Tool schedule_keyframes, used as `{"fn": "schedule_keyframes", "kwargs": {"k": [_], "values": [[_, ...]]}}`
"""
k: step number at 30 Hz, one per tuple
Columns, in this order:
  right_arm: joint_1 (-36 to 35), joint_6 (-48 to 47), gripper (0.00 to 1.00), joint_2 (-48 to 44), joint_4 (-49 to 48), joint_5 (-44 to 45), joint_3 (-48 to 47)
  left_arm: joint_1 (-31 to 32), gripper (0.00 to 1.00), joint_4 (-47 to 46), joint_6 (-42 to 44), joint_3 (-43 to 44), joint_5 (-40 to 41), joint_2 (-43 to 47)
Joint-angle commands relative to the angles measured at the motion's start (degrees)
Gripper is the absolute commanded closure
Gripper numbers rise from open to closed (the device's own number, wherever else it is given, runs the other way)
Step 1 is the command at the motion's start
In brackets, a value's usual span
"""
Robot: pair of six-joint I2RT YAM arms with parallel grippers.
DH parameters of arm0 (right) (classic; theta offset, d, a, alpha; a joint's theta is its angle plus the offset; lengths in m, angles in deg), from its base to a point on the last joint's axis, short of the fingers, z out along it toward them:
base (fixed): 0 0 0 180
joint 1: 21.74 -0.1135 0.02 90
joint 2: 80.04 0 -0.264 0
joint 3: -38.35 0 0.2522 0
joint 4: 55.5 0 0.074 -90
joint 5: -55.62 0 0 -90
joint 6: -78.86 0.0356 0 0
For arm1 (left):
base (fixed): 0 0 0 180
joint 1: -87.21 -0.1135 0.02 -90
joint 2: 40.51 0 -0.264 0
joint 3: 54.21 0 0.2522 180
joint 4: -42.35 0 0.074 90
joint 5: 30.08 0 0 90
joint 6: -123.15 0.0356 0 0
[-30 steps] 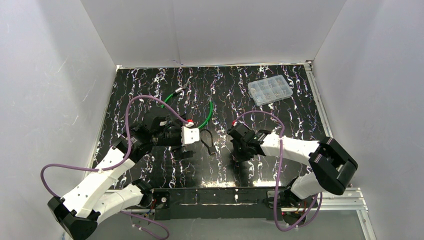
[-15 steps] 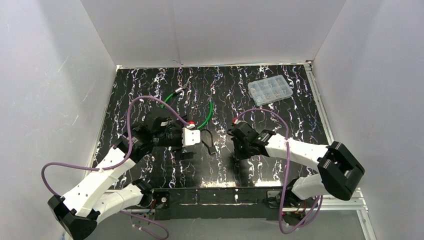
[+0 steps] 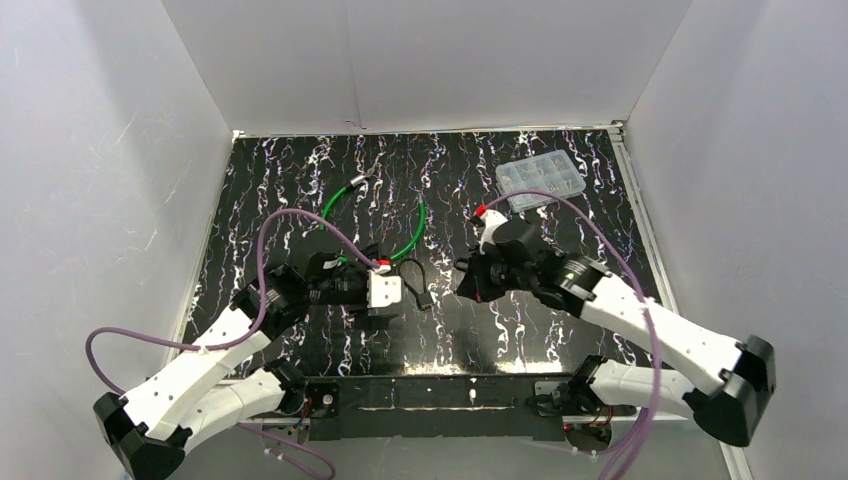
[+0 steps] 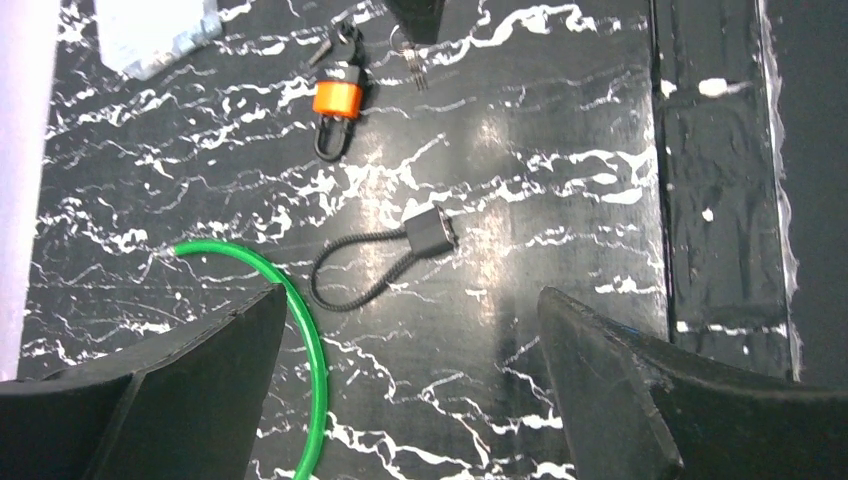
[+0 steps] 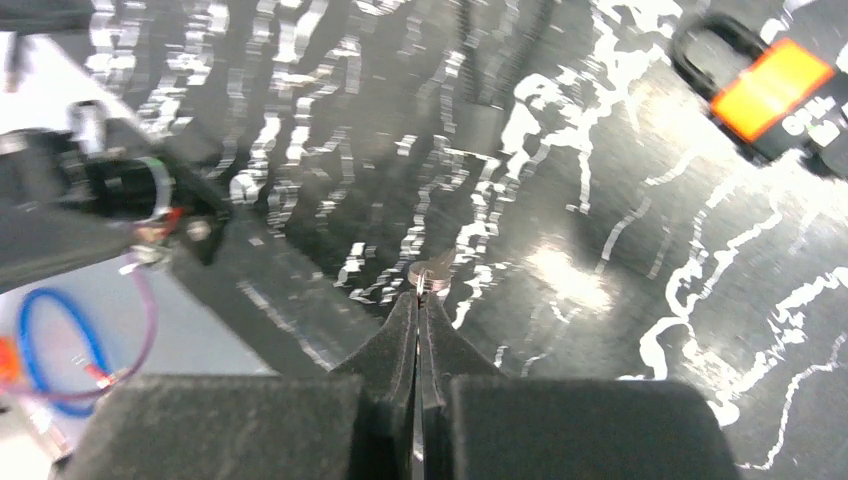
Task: Unlock with the key
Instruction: Pick up the key from the center of the board.
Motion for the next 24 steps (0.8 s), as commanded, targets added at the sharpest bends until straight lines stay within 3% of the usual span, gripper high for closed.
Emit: {"fn": "schedule_keyframes", "kwargs": {"k": [1, 12, 22, 24], "values": [[0.01, -3.08, 0.99, -6.91, -0.61, -11.13, -4.99, 1.37, 0.08, -9.12, -5.81, -0.35, 0.08, -0.29], [0.42, -3.57, 0.99, -9.06, -1.77, -25.61, -16.56, 7.85, 0.19, -16.67, -19.91, 4.74, -2.60, -3.86], [0.44, -2.71, 0.99, -7.25, -4.54, -32.40, -19.57, 8.39, 0.26, -18.39, -31.25, 10.80, -8.95, -4.05], [0.44, -2.43, 0.99, -6.77, -4.99, -32.72, -20.04, 8.64, 0.31, -18.54, -32.92, 11.47, -11.02, -4.27]]}}
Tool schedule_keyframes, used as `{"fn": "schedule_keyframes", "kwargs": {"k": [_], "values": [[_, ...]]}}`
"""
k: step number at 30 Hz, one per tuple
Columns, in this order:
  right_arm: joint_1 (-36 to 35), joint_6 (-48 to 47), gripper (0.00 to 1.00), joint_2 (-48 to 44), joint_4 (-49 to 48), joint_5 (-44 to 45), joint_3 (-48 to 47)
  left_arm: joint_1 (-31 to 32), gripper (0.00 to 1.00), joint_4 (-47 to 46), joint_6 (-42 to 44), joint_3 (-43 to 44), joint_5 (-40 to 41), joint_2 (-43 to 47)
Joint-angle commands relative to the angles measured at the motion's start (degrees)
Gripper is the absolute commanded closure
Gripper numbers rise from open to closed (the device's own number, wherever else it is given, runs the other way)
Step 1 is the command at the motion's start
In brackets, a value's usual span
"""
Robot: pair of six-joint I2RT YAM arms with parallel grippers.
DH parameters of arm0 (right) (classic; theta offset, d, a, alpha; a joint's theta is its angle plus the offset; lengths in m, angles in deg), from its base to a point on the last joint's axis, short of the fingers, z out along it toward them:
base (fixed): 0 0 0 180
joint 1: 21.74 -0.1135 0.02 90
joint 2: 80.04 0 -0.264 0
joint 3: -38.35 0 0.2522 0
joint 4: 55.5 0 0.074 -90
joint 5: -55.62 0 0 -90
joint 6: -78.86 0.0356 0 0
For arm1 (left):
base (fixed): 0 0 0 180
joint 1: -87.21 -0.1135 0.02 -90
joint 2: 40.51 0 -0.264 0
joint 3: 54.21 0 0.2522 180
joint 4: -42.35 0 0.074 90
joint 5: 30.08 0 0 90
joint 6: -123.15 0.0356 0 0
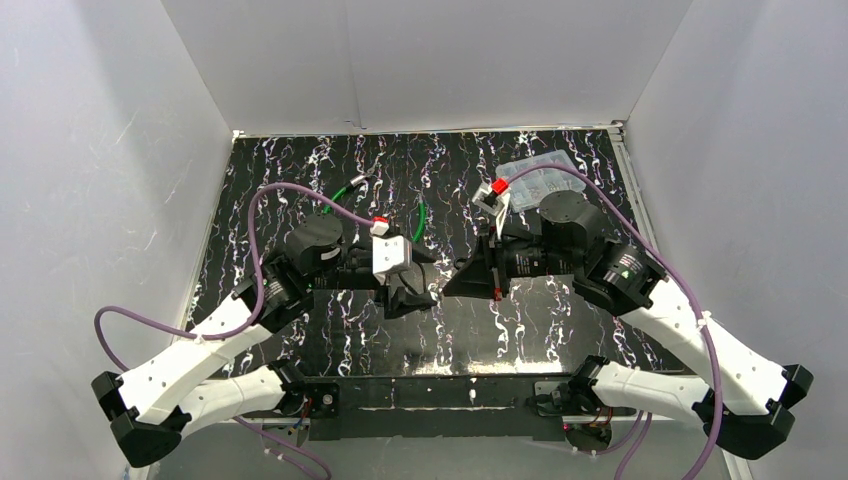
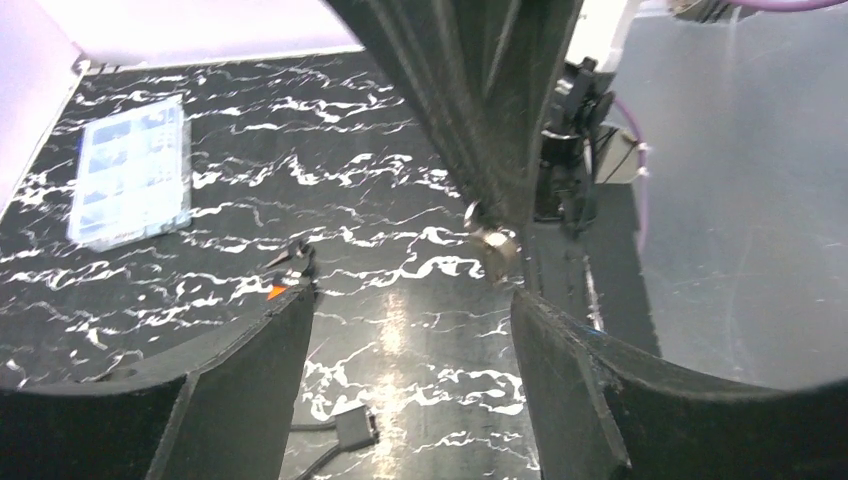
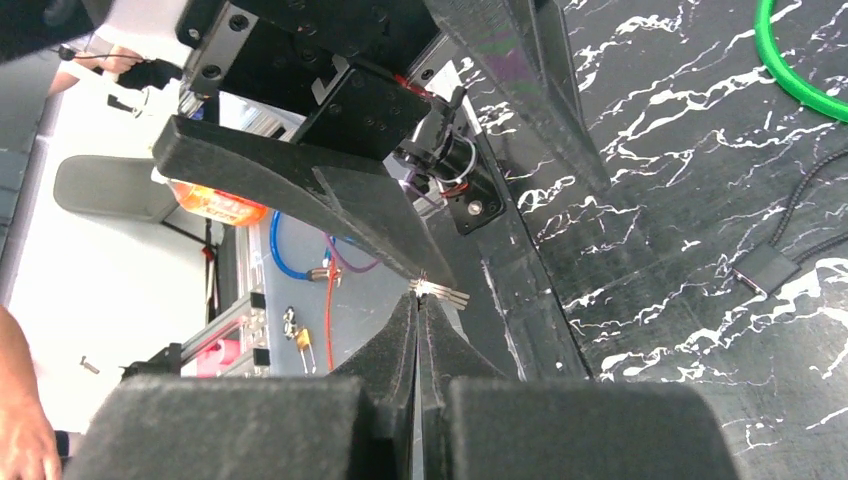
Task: Unlock with the key
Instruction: Pick up the key from the center of the board.
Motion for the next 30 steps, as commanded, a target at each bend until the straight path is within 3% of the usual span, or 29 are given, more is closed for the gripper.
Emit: {"fn": "schedule_keyframes", "kwargs": {"k": [1, 4, 6, 14, 20, 30], "values": [[0.32, 0.20, 0.99, 0.65, -4.39, -3.61, -3.51, 0.68, 0.36, -1.09, -5.98, 2.84, -6.62, 0.48], [0.33, 0.48, 0.99, 0.84, -5.25, -3.29, -3.75, 0.99, 0.58, -0.04, -6.11, 3.01, -9.29, 0.51], [0.33, 0.78, 0.99, 0.84, -5.79, -3.08, -3.72, 1.01, 0.67, 0.85, -5.88, 3.02, -10.32, 0.66], [0.33, 0.97, 0.99, 0.64, -6.14, -2.19, -3.22, 1.25, 0.82, 1.61, -4.32, 4.06, -9.68, 0.44], [0.33, 0.31, 0.99, -0.66, -4.87, -0.69, -1.73, 1.27, 1.00, 1.73, -3.20, 4.76, -6.88, 0.44], [0.33, -0.61, 0.99, -3.11, -1.50, 2.03, -0.48, 1.25, 1.00, 4.96, 0.08, 6.42, -4.52, 0.32]]}}
